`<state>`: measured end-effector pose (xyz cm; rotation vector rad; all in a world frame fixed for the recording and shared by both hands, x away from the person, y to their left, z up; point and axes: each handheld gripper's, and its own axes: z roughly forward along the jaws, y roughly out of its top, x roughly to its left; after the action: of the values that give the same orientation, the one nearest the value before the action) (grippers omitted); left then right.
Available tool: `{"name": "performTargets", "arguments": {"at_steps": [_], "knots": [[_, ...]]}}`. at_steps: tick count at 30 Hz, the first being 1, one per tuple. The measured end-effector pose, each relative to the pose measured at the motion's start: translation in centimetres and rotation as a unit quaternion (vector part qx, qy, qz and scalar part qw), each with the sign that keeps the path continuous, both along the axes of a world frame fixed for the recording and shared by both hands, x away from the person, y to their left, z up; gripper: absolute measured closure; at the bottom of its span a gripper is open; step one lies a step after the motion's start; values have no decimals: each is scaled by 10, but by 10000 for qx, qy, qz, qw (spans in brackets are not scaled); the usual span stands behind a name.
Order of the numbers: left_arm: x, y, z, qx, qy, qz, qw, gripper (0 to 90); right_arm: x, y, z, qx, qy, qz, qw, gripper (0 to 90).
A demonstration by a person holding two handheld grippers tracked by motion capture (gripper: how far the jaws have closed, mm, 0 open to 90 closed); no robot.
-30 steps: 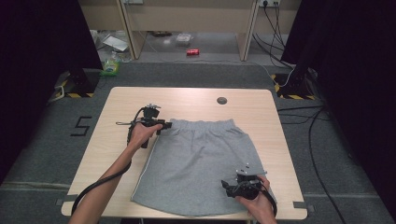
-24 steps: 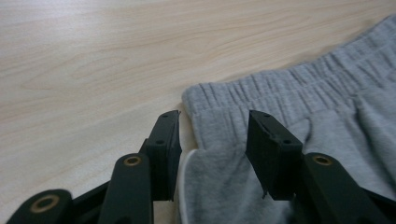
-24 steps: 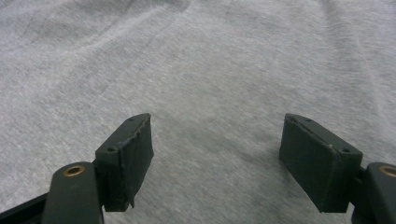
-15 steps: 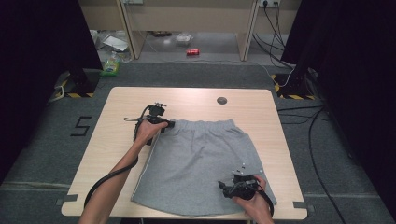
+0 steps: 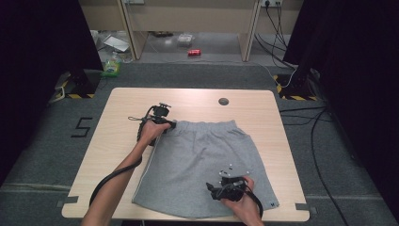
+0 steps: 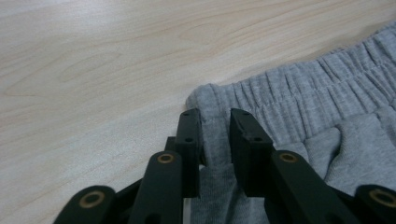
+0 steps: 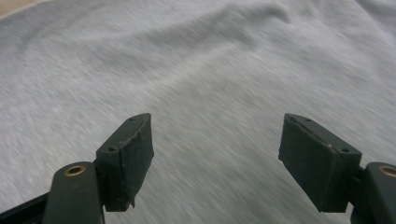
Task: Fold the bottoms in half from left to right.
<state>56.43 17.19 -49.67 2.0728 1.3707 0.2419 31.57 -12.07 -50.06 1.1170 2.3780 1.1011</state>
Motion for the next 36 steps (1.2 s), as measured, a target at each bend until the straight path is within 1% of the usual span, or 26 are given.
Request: {"name": "performTargets", "arguments": {"at_steps": [2, 3, 4, 9, 11, 14, 15, 16, 18, 21, 24, 26, 27, 28, 29, 30, 32, 33, 34, 35, 36], "knots": [[1, 2, 0, -44, 35, -53, 10000, 757, 1, 10, 1, 11, -44, 95, 9999, 266], [2, 2, 0, -45, 56, -89, 9999, 765, 0, 21, 1, 36, -74, 182, 9998, 266], [2, 2, 0, -45, 56, -89, 9999, 765, 0, 21, 1, 36, -74, 182, 9998, 266], [3, 2, 1, -24, 97, -123, 9999, 776, 0, 50, 2, 52, -87, 463, 9989, 268], [3, 1, 1, 17, 90, -137, 9999, 783, 1, 62, 2, 42, -121, 603, 9981, 269], [2, 0, 1, -5, 62, -107, 9999, 789, 0, 78, 3, 43, -136, 718, 9973, 269], [2, 1, 0, 1, 48, -100, 9999, 789, -1, 89, 4, 77, -112, 813, 9966, 269], [1, 0, 0, 12, 35, -99, 9999, 789, -1, 89, 4, 77, -112, 813, 9966, 269], [1, 0, 0, 16, 32, -97, 9999, 789, -1, 99, 4, 63, -140, 923, 9956, 270], [1, 0, 0, 2, 36, -86, 10000, 789, -3, 114, 4, 65, -103, 1058, 9943, 278], [2, 0, 1, -13, 70, -71, 9999, 789, -3, 127, 3, 50, -125, 1219, 9924, 280], [2, 0, 1, -5, 77, -60, 10000, 790, -4, 136, 3, 71, -86, 1276, 9918, 286], [2, 0, 1, 15, 90, -53, 9999, 790, -5, 140, 4, 74, -63, 1311, 9913, 287], [2, -1, 2, 59, 111, -50, 9999, 789, -5, 144, 4, 47, -118, 1367, 9905, 288], [3, -2, 3, 99, 142, -54, 9998, 789, -7, 152, 3, 64, -91, 1463, 9892, 289], [4, -3, 3, 123, 169, -53, 9998, 789, -7, 152, 3, 64, -91, 1463, 9892, 289], [4, -3, 3, 132, 195, -49, 9997, 789, -9, 160, 1, 95, -40, 1529, 9882, 295], [5, -3, 3, 121, 202, -45, 9997, 789, -9, 163, 1, 89, -44, 1573, 9875, 295], [4, -2, 3, 95, 199, -47, 9997, 789, -11, 170, 0, 67, 21, 1596, 9872, 298], [4, -2, 3, 95, 199, -47, 9997, 790, -11, 170, 0, 67, 21, 1596, 9872, 298], [4, -2, 3, 75, 185, -43, 9998, 790, -11, 173, -1, 53, 5, 1642, 9864, 299]]}}
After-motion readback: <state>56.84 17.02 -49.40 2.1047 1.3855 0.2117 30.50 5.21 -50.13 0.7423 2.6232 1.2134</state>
